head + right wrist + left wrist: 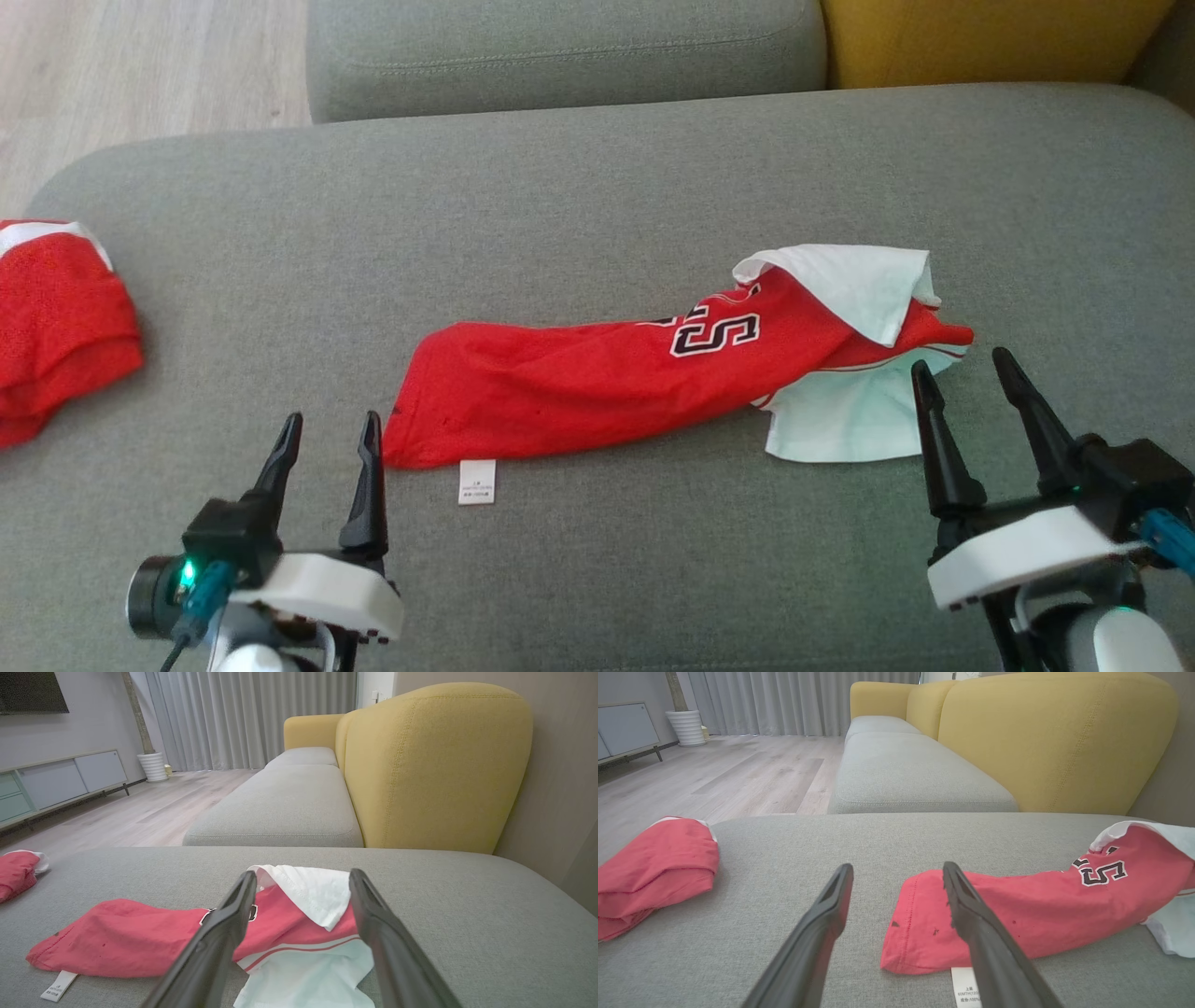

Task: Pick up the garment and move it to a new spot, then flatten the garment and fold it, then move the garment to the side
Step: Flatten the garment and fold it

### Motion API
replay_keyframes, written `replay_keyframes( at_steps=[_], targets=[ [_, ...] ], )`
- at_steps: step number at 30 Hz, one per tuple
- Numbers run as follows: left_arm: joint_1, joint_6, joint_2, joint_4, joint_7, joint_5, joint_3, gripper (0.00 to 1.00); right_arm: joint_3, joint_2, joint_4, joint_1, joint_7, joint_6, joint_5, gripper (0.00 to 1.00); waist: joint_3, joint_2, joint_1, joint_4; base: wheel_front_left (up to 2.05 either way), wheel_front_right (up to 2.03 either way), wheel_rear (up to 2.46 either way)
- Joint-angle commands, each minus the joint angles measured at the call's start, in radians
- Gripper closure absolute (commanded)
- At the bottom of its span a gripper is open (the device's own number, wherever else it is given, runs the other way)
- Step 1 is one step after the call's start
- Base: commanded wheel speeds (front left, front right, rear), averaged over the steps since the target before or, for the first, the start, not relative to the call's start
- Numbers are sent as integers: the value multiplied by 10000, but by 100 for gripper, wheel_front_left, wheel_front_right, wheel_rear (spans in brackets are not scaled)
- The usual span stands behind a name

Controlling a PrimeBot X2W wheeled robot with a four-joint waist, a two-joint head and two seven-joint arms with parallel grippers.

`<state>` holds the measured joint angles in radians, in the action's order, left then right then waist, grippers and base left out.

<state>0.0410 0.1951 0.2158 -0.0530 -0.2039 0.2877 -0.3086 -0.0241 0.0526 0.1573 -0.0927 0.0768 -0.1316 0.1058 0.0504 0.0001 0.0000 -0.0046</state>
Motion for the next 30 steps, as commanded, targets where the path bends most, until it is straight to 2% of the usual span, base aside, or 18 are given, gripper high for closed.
replay_keyframes(
  at_steps=[1,7,11,17,23,24,25,26,27,30],
  targets=[
    [-336,74,190,328,-20,76,346,0,-238,22,397,252,8,9,33,0,-3,-1,0,-3,0,0,0],
    [-731,-44,212,156,110,93,233,0,-242,2,369,302,26,9,82,0,182,-1,0,7,0,0,0],
    [-1493,-383,228,-362,374,159,61,0,-197,-7,349,417,5,9,95,0,454,-1,0,44,0,0,0],
    [-2517,-1112,55,-2538,1183,707,-178,0,-349,-16,123,662,-46,9,142,0,893,-1,0,-89,0,0,0],
    [-3008,-1686,-290,-4340,1514,1391,-164,0,-296,-21,-104,697,-69,9,210,0,1197,-1,0,-215,0,0,0],
    [-3085,-1791,-334,-4548,1548,1498,-154,5,-281,-21,-147,696,-60,9,245,0,1235,-1,0,-223,0,0,0],
    [-3162,-1882,-355,-4732,1557,1558,-163,45,-262,-21,-184,697,-63,9,270,0,1259,-1,0,-230,0,0,0],
    [-3236,-1966,-379,-4882,1531,1623,-155,81,-229,-22,-222,695,-63,9,284,0,1283,-1,0,-238,0,0,0],
    [-3311,-2016,-389,-5009,1471,1650,-149,100,-187,-22,-272,689,-48,9,303,0,1303,-1,0,-243,0,0,0],
    [-3489,-2101,-408,-5362,1249,1674,-148,100,-14,-22,-514,662,32,9,370,0,1331,-1,0,-255,0,0,0]
  ],
)
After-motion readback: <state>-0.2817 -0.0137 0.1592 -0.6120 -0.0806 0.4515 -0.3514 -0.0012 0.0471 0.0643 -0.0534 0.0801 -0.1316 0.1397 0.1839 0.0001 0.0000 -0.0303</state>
